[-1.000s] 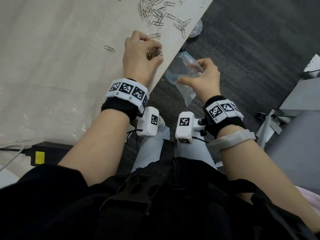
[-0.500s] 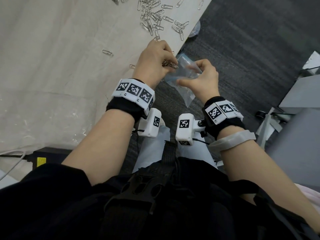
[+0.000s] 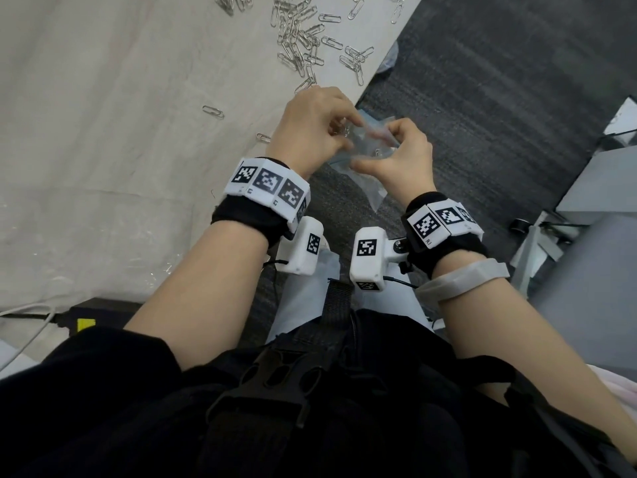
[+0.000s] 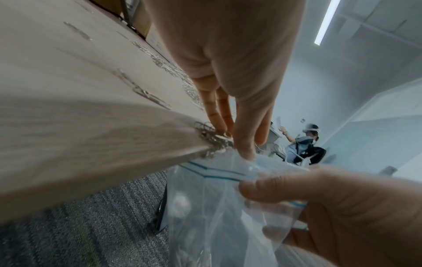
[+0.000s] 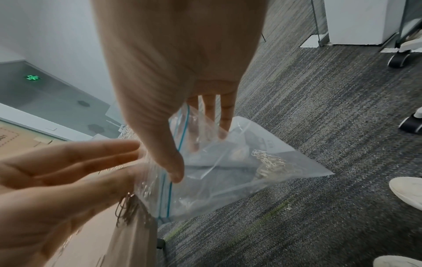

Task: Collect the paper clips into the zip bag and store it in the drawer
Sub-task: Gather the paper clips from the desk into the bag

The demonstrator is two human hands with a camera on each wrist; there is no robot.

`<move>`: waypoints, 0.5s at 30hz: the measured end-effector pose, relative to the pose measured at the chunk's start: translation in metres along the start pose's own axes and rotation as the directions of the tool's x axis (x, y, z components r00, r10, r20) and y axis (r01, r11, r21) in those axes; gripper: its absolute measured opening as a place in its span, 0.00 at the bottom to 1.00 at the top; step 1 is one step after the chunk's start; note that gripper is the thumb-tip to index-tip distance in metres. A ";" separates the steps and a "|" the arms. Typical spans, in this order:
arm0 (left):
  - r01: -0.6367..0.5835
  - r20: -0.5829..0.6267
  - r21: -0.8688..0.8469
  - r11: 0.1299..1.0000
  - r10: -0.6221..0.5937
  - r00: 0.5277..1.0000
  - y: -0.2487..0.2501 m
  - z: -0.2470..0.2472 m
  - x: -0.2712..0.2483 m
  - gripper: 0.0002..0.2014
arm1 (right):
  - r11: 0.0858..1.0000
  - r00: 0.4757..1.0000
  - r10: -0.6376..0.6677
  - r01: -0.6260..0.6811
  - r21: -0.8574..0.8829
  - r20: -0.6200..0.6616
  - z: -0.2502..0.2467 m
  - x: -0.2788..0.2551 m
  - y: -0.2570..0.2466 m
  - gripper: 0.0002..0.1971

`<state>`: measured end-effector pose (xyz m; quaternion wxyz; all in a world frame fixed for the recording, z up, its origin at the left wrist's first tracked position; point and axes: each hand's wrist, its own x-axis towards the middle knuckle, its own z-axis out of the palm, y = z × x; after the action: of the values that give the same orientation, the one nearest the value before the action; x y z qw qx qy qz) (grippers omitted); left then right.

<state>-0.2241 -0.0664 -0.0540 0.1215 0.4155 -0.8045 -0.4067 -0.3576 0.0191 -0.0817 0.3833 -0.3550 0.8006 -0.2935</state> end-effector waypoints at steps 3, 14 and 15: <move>0.093 -0.166 -0.080 0.992 -0.105 0.980 -0.008 -0.010 -0.005 0.11 | 1.000 1.000 0.011 -0.011 0.002 0.001 0.000 0.000 0.001 0.24; 0.660 -0.421 0.131 0.740 -0.561 0.713 -0.046 -0.045 -0.046 0.39 | 0.999 0.999 0.034 -0.034 -0.022 0.009 -0.004 0.001 -0.001 0.24; 0.645 -0.405 0.126 0.753 -0.555 0.727 -0.047 -0.045 -0.047 0.40 | 0.999 0.999 0.031 -0.031 -0.022 0.007 -0.005 0.001 -0.001 0.24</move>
<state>-0.1433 -0.0708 -0.0540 0.0648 0.7312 -0.6364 -0.2370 -0.3616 0.0185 -0.0789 0.3868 -0.3478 0.8077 -0.2774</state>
